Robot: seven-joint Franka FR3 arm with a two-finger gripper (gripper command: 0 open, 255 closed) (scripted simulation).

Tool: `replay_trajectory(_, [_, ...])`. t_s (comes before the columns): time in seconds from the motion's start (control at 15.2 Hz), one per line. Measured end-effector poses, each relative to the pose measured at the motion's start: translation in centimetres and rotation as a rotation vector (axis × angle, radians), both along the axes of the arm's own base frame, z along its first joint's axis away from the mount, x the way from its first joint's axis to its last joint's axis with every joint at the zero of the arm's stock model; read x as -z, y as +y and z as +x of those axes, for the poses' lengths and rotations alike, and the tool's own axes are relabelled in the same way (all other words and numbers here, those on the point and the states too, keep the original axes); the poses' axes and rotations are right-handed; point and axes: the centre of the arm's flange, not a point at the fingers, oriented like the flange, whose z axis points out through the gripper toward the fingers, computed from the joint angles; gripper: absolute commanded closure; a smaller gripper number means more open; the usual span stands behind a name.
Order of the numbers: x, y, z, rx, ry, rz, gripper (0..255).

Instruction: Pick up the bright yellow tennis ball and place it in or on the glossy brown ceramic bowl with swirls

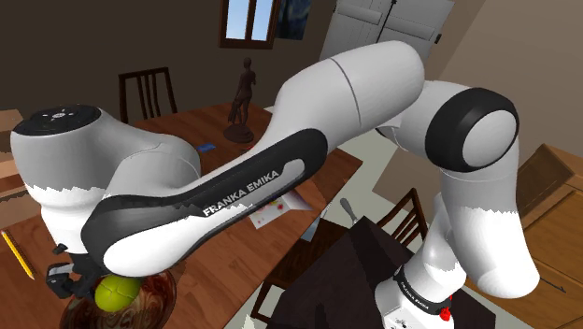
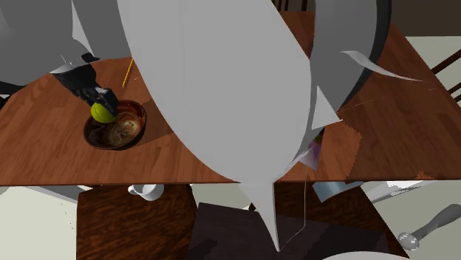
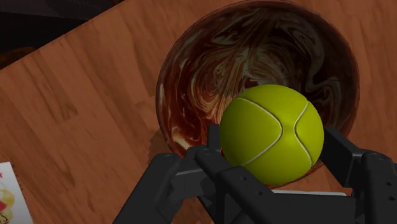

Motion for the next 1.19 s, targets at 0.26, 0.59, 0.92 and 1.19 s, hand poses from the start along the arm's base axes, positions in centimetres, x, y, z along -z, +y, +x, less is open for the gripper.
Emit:
replay_trajectory(0.26, [1.9,0.0,0.0,0.000,0.000,0.000,255])
replay_trajectory(0.59, [2.0,0.0,0.0,0.000,0.000,0.000,255])
replay_trajectory(0.92, [2.0,0.0,0.0,0.000,0.000,0.001,0])
replay_trajectory(1.19, [0.4,0.0,0.1,0.000,0.000,0.001,0])
